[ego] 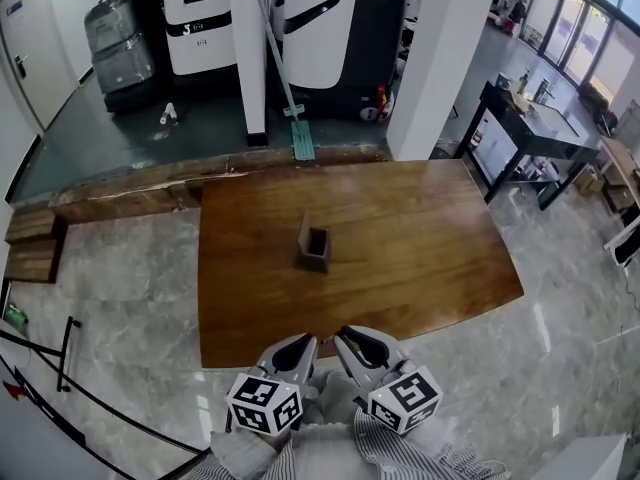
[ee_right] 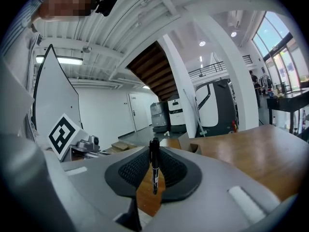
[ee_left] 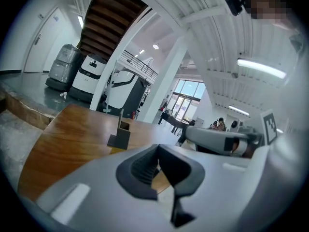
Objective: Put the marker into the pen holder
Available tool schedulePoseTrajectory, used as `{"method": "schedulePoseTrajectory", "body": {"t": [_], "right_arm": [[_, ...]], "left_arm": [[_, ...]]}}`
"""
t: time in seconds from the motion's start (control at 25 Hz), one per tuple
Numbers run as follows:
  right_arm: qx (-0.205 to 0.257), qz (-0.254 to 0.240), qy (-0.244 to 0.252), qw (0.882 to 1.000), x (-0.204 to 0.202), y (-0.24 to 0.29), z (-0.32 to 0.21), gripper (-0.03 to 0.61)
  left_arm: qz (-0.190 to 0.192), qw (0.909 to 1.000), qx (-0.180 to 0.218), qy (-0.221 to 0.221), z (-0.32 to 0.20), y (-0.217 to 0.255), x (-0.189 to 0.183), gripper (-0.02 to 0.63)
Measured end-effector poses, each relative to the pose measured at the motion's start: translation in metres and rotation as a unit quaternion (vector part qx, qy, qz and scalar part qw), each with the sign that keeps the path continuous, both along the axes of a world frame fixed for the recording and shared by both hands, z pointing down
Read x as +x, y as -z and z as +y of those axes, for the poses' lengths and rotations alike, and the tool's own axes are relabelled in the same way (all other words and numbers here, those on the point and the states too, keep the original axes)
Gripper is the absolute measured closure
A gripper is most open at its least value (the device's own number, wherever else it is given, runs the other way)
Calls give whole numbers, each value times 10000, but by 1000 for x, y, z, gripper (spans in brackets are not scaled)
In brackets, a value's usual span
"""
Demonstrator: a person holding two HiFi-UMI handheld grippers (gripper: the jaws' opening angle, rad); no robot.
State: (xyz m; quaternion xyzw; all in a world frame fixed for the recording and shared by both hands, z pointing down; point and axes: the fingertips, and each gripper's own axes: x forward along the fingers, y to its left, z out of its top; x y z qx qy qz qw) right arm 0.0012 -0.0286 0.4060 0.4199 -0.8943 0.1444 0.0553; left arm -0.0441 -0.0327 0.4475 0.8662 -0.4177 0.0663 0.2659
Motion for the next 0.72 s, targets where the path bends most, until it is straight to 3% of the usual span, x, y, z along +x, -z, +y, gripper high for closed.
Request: {"method": "schedulePoseTrajectory", "body": {"t": [0.72], "right_arm": [[60,139,375,9992,11,15,-137,520]], "left_arm": [[117,9985,-142,524,-121,-2,1,606]]}}
